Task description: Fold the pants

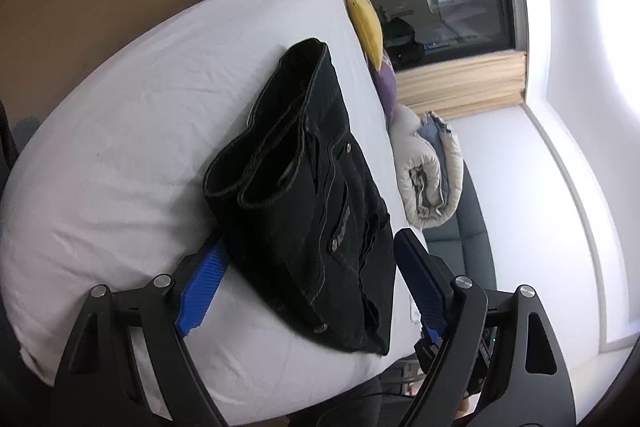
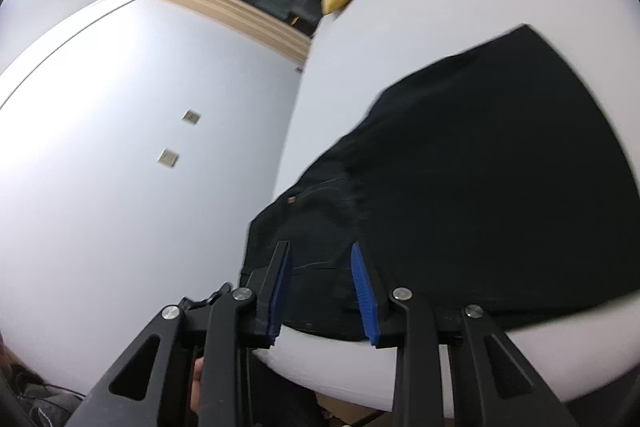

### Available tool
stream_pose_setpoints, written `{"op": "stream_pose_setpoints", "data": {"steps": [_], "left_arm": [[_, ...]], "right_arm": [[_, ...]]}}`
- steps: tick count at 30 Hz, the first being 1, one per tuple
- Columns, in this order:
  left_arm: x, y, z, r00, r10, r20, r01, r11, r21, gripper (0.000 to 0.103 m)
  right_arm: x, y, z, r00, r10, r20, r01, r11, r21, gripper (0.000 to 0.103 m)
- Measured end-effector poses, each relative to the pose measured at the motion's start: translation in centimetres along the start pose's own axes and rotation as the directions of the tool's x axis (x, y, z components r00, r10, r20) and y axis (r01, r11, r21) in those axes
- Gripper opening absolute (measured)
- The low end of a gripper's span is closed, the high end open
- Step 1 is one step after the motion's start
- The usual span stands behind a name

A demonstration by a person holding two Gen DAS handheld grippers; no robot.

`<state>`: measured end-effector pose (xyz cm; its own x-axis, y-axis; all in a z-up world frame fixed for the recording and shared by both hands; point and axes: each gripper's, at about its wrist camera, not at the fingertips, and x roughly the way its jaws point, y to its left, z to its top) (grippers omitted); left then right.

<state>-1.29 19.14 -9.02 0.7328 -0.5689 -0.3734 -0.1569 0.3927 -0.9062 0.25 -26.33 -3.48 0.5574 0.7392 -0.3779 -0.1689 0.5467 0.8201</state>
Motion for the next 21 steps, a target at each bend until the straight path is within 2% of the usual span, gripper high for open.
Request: {"op": "stream_pose_setpoints", "data": {"steps": [4,7,8,9,10,11,12,15,21], "left_arm": [[0.3,-0.2,0.4,1.000,0.005,0.026,-0.004,1.000,-0.024,0.082],[0.3,-0.4,0.9,0.999,0.006,0.032,-0.005,1.000,-0.028,0.080],[0.6,-0.5,0.9,0.999,0.007,0.032,-0.006,1.000,-0.029,0.072],[0.6,-0.3,0.9,1.000,0.009,0.029,-0.008,0.999,-0.032,0.059],[0.5,0.0,0.8,1.000,0.011,0.027,-0.010,0.999,-0.038,0.052],[0.6,0.3,0.7,1.000,0.014,0.024,-0.013,0.999,-0.049,0.038],[0.6,0.7,0.8,1.000,0.018,0.021,-0.017,0.998,-0.061,0.031],[0.5,1.3,0.9,1.000,0.017,0.020,-0.016,0.998,-0.057,0.026],[0.3,-0.4,0.7,0.996,0.072,0.044,-0.075,0.995,0.072,0.020]], "right_arm": [[1.9,1.2,0.7,0.999,0.006,-0.047,-0.007,0.999,-0.033,0.028],[4.2,1.7,1.8,0.995,-0.039,-0.093,0.034,0.998,-0.057,0.023],[4.9,1.7,2.1,0.992,-0.060,-0.109,0.053,0.996,-0.065,0.023],[5.6,1.7,2.4,0.989,-0.081,-0.126,0.073,0.995,-0.070,0.021],[6.5,1.7,2.8,0.984,-0.105,-0.141,0.095,0.993,-0.072,0.019],[7.7,2.0,3.1,0.979,-0.130,-0.156,0.120,0.990,-0.072,0.019],[8.5,2.0,3.5,0.972,-0.159,-0.175,0.147,0.986,-0.078,0.018],[10.7,2.1,4.1,0.951,-0.217,-0.220,0.196,0.974,-0.114,0.016],[14.9,2.5,4.9,0.899,-0.315,-0.303,0.266,0.945,-0.192,0.015]]}}
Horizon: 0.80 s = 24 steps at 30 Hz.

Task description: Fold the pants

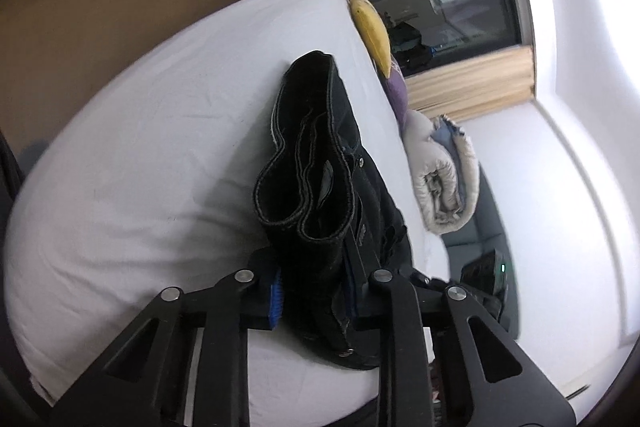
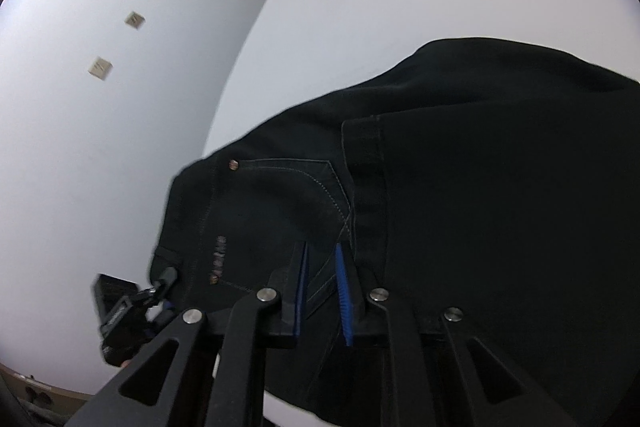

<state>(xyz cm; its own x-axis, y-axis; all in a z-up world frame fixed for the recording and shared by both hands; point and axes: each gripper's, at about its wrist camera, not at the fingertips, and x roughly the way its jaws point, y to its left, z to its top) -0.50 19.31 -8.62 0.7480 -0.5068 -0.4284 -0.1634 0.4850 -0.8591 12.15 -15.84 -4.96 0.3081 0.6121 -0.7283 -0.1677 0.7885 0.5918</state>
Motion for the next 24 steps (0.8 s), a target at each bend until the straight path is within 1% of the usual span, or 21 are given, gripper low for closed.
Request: {"op": "stream_pose_setpoints", "data": {"steps": [2,3,4,6,11,12,15,17,20,21,22,23,24], "left_arm": [[-0.1,-0.4,0.0,1.000,0.010,0.004,-0.010,1.000,0.029,0.020],[0.1,-0.6,0.0,1.000,0.012,0.005,-0.012,0.999,0.039,0.019],[0.0,-1.0,0.0,1.000,0.016,0.008,-0.017,0.998,0.057,0.019],[0.1,-1.7,0.0,1.000,0.023,0.014,-0.024,0.996,0.089,0.019],[0.2,-4.3,0.0,0.998,0.045,0.036,-0.051,0.980,0.191,0.019],[0.0,-4.8,-0.1,0.998,0.049,0.039,-0.056,0.976,0.208,0.017],[0.1,-6.9,-0.4,0.997,0.061,0.047,-0.072,0.958,0.278,0.017],[0.2,-8.8,-0.5,0.997,0.064,0.052,-0.078,0.941,0.330,0.017],[-0.4,-11.6,-0.6,0.996,0.057,0.063,-0.078,0.906,0.416,0.017],[-0.5,-12.9,-1.0,0.996,0.052,0.066,-0.076,0.889,0.452,0.017],[-0.3,-14.3,-1.5,0.997,0.049,0.065,-0.075,0.867,0.493,0.017],[0.0,-15.7,-2.1,0.997,0.045,0.059,-0.070,0.842,0.536,0.017],[0.4,-17.1,-2.7,0.998,0.040,0.051,-0.062,0.817,0.573,0.017]], "right_arm": [[1.0,-0.5,0.5,0.999,-0.040,-0.033,0.040,0.999,0.007,0.015],[1.7,-0.7,0.6,0.997,-0.063,-0.048,0.064,0.998,0.014,0.010],[2.2,-0.9,0.7,0.994,-0.084,-0.063,0.086,0.996,0.022,0.000],[2.7,-1.4,0.8,0.991,-0.112,-0.074,0.115,0.993,0.028,0.000],[3.1,-1.8,0.3,0.989,-0.130,-0.063,0.132,0.991,0.024,0.000],[3.2,-1.9,0.1,0.990,-0.132,-0.055,0.134,0.991,0.023,0.000],[3.6,-1.9,-0.8,0.991,-0.131,-0.014,0.131,0.991,0.017,0.000],[3.5,-1.8,-1.3,0.992,-0.123,0.009,0.123,0.992,0.009,0.000],[2.3,-2.1,-1.9,0.997,-0.064,0.045,0.063,0.998,0.020,0.000],[1.4,-2.4,-2.1,0.998,-0.022,0.059,0.019,0.999,0.046,0.010],[0.4,-2.9,-2.6,0.997,0.008,0.076,-0.013,0.998,0.065,0.034],[-0.9,-3.5,-2.9,0.992,0.043,0.119,-0.054,0.994,0.092,0.045],[-2.2,-3.9,-3.2,0.983,0.070,0.168,-0.089,0.990,0.108,0.050]]}}
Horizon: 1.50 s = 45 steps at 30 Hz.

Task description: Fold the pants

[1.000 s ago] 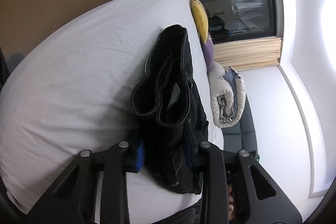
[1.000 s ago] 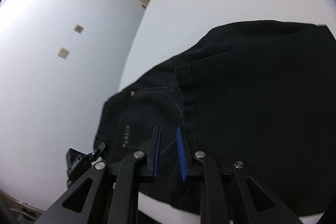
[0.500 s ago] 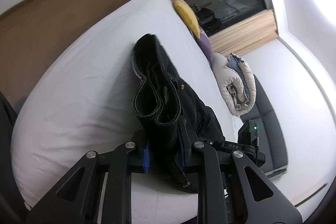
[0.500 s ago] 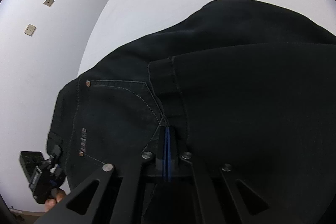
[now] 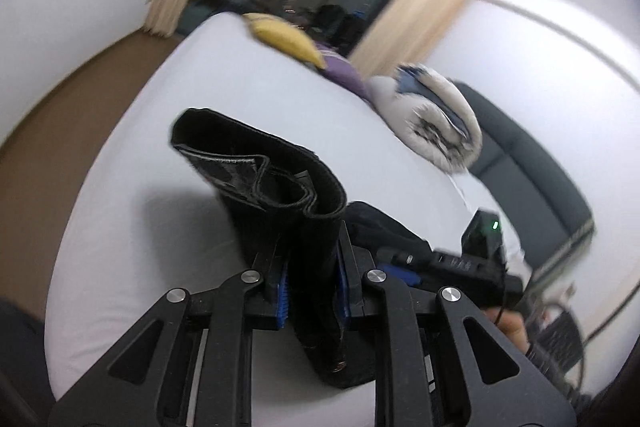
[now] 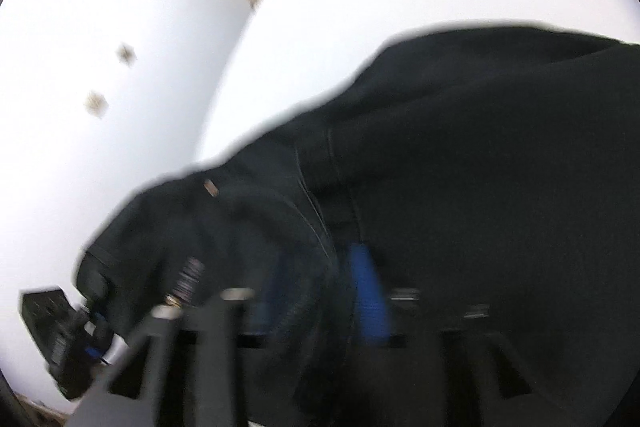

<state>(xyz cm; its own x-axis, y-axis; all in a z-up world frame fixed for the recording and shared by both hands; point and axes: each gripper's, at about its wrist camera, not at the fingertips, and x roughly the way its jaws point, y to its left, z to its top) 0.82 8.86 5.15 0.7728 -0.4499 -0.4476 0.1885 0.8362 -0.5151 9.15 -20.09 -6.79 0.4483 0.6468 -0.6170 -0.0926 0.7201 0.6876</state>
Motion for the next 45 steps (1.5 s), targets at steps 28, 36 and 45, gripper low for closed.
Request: {"op": "stream_pose_setpoints", "data": {"steps": [28,36,45], "left_arm": [[13.1,-15.5,-11.4,0.954,0.054,-0.294,0.123,0.825,0.552,0.017],[14.7,-17.0,-11.2,0.940,0.025,-0.340,0.179,0.813,0.555,0.017],[18.1,-22.4,-12.6,0.909,-0.024,-0.417,0.284,0.767,0.576,0.017]], "right_arm": [[-4.8,-1.6,2.4,0.971,0.211,-0.109,-0.221,0.972,-0.083,0.064],[-5.3,-1.4,2.4,0.994,0.041,-0.101,-0.060,0.980,-0.192,0.016],[-8.1,-5.8,3.0,0.999,-0.028,-0.031,0.024,0.992,-0.124,0.015]]}}
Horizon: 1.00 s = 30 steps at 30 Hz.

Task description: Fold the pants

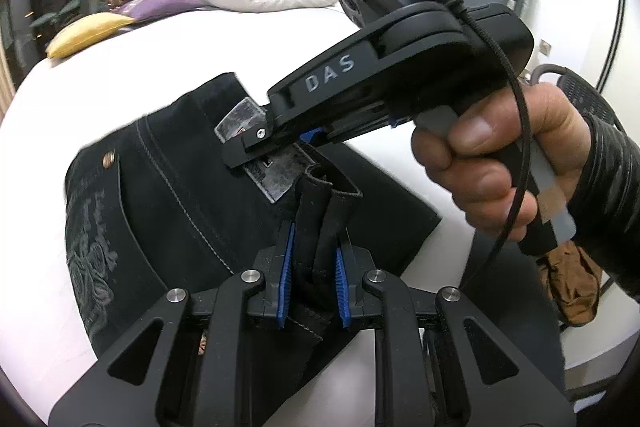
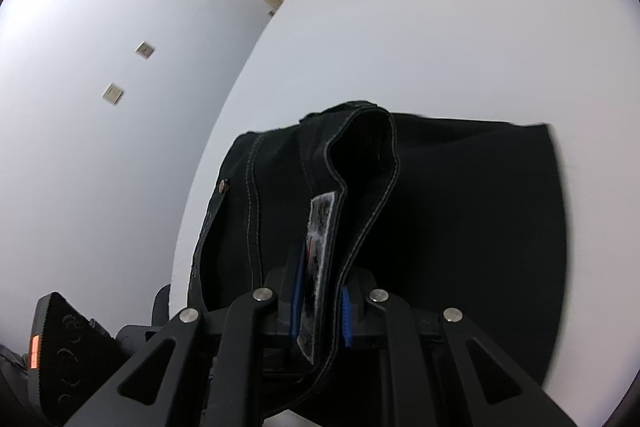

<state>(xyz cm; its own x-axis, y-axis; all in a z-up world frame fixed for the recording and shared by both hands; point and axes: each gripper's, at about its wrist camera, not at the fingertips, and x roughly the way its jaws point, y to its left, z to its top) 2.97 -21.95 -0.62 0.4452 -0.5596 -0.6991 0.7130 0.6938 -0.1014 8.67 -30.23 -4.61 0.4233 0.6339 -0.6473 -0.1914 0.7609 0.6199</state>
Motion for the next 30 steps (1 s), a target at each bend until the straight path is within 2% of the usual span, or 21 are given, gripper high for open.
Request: {"op": "stream_pose_setpoints", "data": {"steps": [8,13,30], "left_arm": [[4.3,-2.7,3.9,0.999,-0.030,-0.036,0.031,0.998,0.049,0.017],[6.6,-3.9,4.9,0.997,-0.032,-0.070,0.037,0.997,0.064,0.017],[10.0,-4.5,3.8,0.993,-0.033,-0.113,0.042,0.996,0.080,0.018]], "right_arm": [[-2.2,-3.6,1.1,0.998,-0.046,0.030,0.045,0.998,0.032,0.015],[-2.0,-5.2,0.9,0.999,-0.044,0.029,0.042,0.997,0.057,0.015],[-1.6,-8.9,-0.8,0.999,-0.008,0.048,0.003,0.995,0.099,0.015]]}}
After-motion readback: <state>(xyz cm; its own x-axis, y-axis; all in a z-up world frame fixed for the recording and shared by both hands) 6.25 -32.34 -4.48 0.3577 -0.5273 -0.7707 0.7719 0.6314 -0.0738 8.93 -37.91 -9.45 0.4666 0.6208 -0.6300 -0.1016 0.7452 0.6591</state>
